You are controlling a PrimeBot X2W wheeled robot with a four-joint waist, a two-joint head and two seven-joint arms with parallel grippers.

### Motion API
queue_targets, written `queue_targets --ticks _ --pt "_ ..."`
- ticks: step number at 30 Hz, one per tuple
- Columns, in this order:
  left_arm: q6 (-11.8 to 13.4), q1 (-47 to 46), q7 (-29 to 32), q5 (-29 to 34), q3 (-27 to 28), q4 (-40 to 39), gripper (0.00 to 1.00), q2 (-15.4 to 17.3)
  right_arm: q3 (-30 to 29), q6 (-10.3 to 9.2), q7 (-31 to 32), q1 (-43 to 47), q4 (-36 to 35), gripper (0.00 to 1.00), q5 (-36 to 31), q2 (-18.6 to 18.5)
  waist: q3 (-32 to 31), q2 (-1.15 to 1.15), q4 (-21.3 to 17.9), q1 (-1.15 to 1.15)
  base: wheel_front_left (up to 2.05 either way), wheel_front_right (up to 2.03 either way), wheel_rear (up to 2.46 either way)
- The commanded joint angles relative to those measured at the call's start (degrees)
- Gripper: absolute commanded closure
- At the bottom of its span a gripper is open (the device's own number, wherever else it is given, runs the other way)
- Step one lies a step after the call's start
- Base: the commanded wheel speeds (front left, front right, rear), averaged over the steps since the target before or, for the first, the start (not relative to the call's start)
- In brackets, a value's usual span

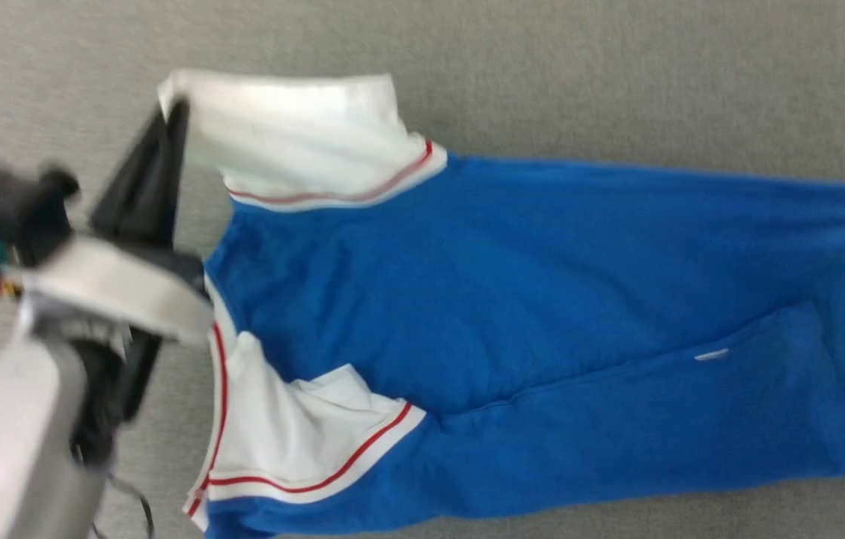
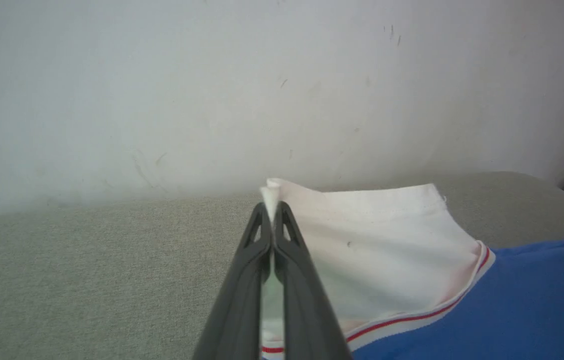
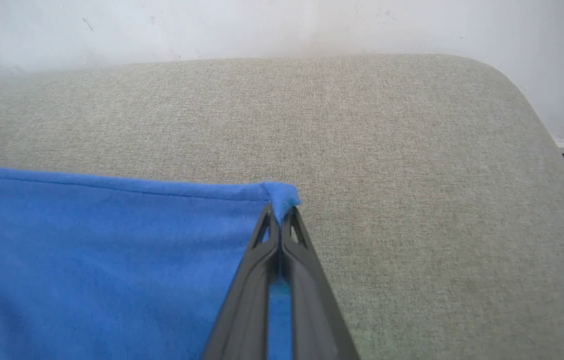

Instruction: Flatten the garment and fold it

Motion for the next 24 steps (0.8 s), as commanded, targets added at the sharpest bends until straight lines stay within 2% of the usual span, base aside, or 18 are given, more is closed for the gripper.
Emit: queue_targets --ticks 1,7,11,16,24 --pt "1.21 3.16 -1.27 0.76 0.31 -1.29 1.00 -0.13 -0.49 -0.06 -0.74 1.76 -0.27 1.00 0.35 0.76 -4.24 0.00 2.52 0.01 0.00 0.00 0.00" --pt "5.81 16.50 -4.49 0.14 0.27 -6.44 1.00 -2.33 -2.01 -0.06 -2.13 8.50 -1.68 1.00 0.86 3.82 -7.84 0.00 3.19 0.01 0.00 0.00 0.00" --pt "7.31 24.91 -5.15 -1.96 0.41 -7.90 1.00 -3.02 -3.60 -0.06 -2.39 13.03 -3.02 1.00 1.04 5.89 -8.81 0.00 3.22 0.01 0.00 0.00 0.00" --pt "6.70 30.82 -4.40 -3.98 -0.47 -5.54 1.00 -2.55 -4.74 -0.06 -1.14 17.57 -3.77 1.00 1.13 8.12 -9.28 0.00 3.13 0.01 0.00 0.00 0.00" --pt "3.90 29.61 0.65 -5.41 -5.03 2.62 1.00 -2.91 -3.55 -0.06 1.95 19.49 -1.50 1.00 -2.50 7.77 -10.43 0.00 2.60 0.01 0.00 0.00 0.00"
